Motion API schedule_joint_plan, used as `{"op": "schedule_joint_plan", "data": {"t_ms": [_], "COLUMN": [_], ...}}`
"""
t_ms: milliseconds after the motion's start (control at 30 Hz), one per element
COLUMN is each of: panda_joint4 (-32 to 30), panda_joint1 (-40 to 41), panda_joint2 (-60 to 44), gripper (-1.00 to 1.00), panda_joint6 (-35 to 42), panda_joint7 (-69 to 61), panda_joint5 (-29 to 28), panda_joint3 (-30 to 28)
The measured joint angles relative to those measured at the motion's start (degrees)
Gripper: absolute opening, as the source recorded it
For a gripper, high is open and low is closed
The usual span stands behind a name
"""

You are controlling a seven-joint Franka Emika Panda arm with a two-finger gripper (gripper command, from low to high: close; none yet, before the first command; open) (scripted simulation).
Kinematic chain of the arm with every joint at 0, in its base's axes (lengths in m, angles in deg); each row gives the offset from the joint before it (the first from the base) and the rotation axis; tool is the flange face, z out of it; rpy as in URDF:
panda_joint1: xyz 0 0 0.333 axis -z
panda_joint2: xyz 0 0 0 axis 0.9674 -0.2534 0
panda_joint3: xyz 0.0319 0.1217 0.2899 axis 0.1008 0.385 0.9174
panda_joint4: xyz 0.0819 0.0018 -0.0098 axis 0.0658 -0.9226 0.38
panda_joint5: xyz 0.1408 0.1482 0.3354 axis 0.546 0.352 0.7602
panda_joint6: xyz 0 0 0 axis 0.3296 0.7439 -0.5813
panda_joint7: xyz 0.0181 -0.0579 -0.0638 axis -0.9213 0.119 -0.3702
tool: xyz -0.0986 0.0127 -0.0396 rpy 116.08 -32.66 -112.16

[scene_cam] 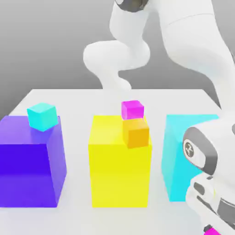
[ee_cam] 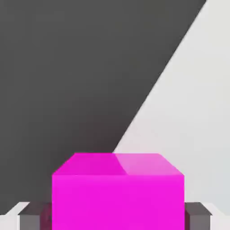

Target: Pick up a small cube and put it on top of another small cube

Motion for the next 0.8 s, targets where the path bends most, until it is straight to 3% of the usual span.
{"op": "schedule_joint_plan", "data": {"t_ms": [100, 233, 567, 800], "panda_joint4": [-0.10, -1.68, -8.00, -12.63], "panda_joint1": [0.11, 0.88, 11.29, 15.22], "panda_joint2": [0.28, 7.18, 23.16, 36.18], "gripper": [-1.00, -1.00, -1.00, -1.00], "panda_joint6": [0.16, 5.78, 17.76, 25.90], "panda_joint7": [0.24, -0.54, -23.97, -36.17], "panda_joint5": [-0.74, 0.28, 14.25, 16.69], "panda_joint3": [0.24, 0.76, 5.59, 4.12]}}
